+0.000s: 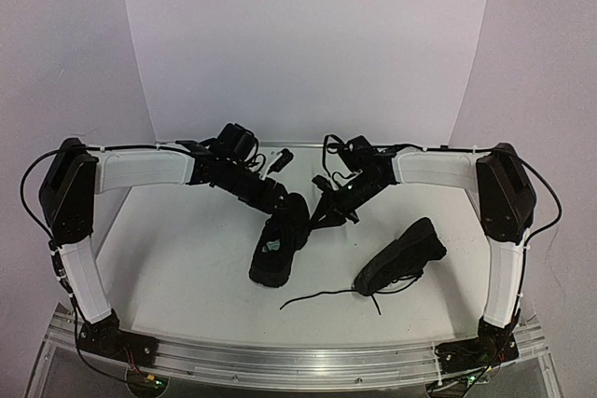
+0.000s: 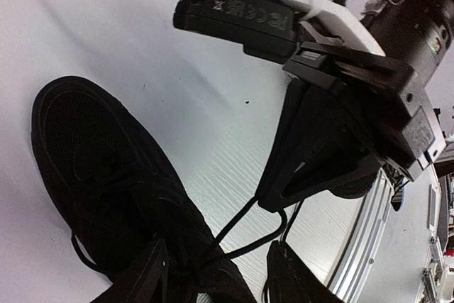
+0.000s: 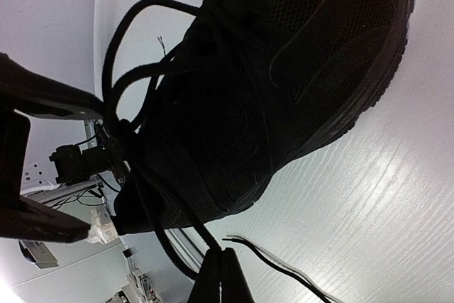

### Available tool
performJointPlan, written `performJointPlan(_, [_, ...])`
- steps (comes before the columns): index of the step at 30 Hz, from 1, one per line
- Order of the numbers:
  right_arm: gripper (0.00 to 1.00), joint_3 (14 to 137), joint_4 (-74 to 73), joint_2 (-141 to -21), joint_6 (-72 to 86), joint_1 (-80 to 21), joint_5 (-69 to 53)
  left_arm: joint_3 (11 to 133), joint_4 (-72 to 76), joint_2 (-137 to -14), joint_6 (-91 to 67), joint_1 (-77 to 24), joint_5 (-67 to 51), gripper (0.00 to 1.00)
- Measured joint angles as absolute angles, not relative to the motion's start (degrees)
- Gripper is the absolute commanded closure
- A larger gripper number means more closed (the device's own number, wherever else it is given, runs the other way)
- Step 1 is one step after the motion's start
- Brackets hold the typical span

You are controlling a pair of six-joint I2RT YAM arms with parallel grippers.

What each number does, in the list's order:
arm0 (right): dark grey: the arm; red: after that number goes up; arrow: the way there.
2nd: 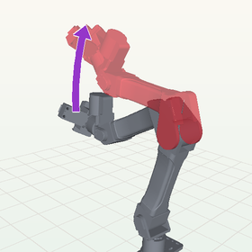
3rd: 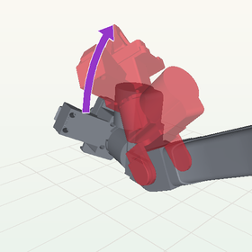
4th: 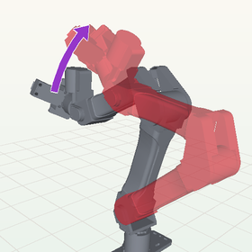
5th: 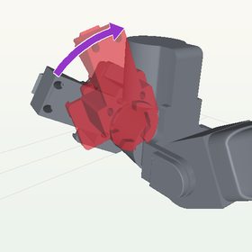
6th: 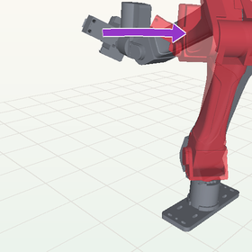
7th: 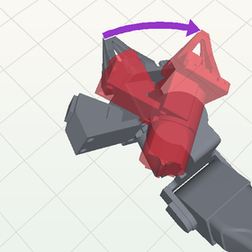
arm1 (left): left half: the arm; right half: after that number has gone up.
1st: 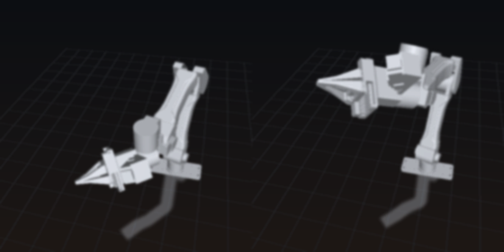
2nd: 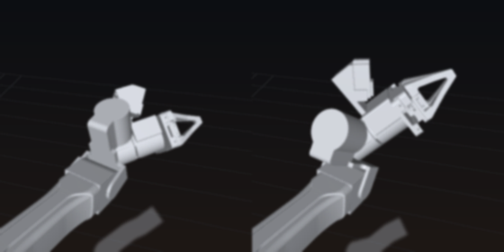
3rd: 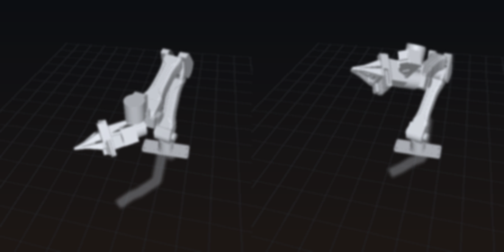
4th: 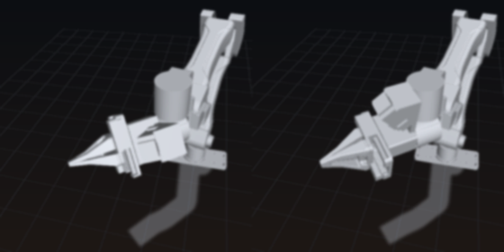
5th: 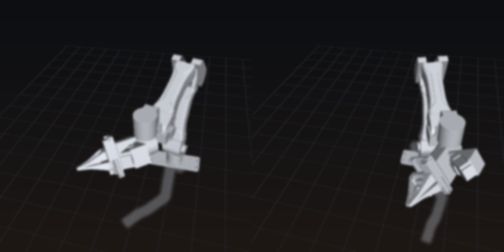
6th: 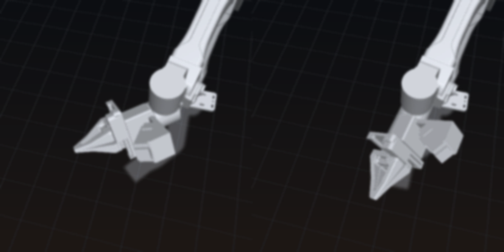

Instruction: Tie the shoes

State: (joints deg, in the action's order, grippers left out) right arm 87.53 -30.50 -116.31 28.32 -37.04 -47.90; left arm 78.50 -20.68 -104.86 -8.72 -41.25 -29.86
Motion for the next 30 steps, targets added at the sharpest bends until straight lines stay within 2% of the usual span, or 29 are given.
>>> performJointPlan(11, [1.0, 87.53, -30.5, -116.31, 28.32, -37.04, -47.83, 81.72, -22.3, -108.14, -12.15, -41.23, -28.4, 0.56])
performJointPlan(20, [1.0, 87.53, -30.5, -116.31, 28.32, -37.06, -47.83, 84.38, -27.39, -109.7, -13.1, -41.13, -25.1, 0.54])
performJointPlan(30, [1.0, 87.53, -30.5, -116.31, 28.32, -37.04, -47.83, 88.84, -29.15, -112.53, -13.67, -41.04, -24.56, 0.65])
